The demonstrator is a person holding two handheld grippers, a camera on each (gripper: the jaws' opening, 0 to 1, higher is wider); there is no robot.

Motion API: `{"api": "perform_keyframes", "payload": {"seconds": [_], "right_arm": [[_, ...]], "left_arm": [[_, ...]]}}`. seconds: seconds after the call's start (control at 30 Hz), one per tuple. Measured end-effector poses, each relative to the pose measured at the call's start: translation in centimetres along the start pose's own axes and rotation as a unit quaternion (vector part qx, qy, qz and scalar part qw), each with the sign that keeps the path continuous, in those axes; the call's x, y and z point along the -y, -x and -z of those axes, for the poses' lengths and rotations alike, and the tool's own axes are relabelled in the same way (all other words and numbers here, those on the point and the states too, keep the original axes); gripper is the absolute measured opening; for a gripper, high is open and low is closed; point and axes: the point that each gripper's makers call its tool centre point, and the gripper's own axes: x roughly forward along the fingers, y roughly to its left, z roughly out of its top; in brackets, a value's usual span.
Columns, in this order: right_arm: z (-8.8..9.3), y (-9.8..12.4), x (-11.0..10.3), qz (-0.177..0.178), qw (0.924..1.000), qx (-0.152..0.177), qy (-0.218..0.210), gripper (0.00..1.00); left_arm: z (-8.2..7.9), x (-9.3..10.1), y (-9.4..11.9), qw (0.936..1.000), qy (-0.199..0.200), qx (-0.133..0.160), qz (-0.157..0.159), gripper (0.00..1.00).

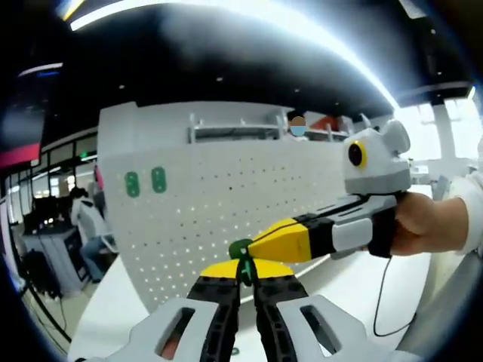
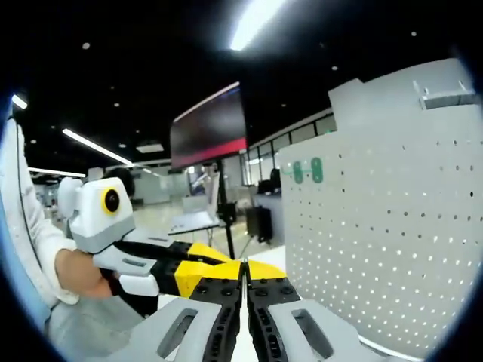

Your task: Insert the hook assembly into the mounting plate slot until the hook locks in place.

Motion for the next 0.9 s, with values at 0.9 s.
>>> {"api": "perform_keyframes", "payload": {"seconds": [0.9], "right_arm": [[-0.18, 0.11, -0.12, 0.001, 0.9999, -0.007, 0.014, 0.0]], "left_arm": [[-0.17, 0.13, -0.01, 1.0, -0.006, 0.004, 0.002, 0.03]]}}
